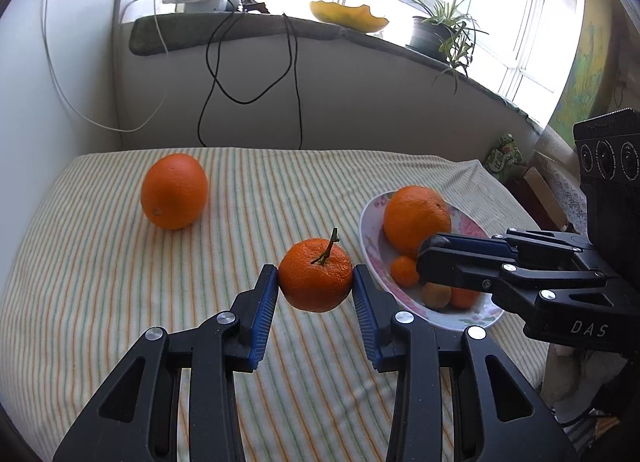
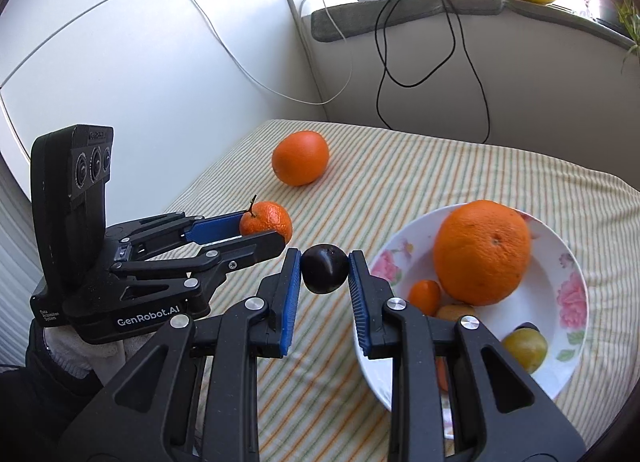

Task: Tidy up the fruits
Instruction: 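Carry the tangerine with the left tool while the right tool carries the plum to the bowl, then open both tools to release the tangerine and plum into the bowl, then withdraw both tools from the bowl toward the large orange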

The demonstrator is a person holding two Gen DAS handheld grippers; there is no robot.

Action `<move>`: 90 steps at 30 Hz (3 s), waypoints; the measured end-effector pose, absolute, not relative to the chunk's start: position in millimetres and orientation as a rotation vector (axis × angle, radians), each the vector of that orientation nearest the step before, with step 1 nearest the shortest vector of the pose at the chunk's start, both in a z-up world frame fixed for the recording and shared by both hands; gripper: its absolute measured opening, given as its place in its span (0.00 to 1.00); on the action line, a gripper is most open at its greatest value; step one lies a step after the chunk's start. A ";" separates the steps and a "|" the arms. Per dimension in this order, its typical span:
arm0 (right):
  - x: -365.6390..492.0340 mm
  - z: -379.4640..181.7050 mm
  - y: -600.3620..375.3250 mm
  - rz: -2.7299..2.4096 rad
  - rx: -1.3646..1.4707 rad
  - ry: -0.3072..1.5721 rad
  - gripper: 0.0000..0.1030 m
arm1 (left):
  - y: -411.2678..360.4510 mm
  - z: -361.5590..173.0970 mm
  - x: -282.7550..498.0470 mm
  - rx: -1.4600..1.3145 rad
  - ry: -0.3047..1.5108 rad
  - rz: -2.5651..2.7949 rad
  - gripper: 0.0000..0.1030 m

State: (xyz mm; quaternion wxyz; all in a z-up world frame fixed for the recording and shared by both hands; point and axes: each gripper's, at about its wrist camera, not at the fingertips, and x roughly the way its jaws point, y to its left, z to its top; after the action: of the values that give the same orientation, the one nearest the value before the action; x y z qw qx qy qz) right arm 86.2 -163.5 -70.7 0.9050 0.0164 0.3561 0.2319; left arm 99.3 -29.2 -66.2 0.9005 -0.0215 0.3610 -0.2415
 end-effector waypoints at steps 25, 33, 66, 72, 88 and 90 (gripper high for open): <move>87.4 -80.2 -267.7 0.278 0.131 0.734 0.24 | -103.7 -68.9 94.0 0.004 0.787 -0.639 0.35; 87.6 -82.4 -274.3 0.264 0.143 0.737 0.24 | -109.6 -67.7 93.0 0.020 0.780 -0.645 0.36; 101.5 -63.6 -272.6 0.262 0.190 0.697 0.72 | -87.8 -56.8 96.4 0.027 0.726 -0.580 0.67; 107.7 -58.1 -270.8 0.279 0.227 0.676 0.82 | -77.1 -55.4 100.6 0.013 0.717 -0.545 0.70; 135.5 -35.6 -223.6 0.366 0.147 0.730 0.94 | -24.2 -57.9 117.4 -0.039 0.715 -0.412 0.78; 139.8 -34.2 -218.4 0.382 0.148 0.736 0.94 | -15.9 -58.6 119.5 -0.044 0.714 -0.394 0.78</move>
State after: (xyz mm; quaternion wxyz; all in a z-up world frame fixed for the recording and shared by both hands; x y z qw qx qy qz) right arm 139.8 -218.4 -34.2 0.9126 0.0720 0.3572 0.1854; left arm 119.5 -15.9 -58.6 0.9178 -0.0215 0.3471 -0.1915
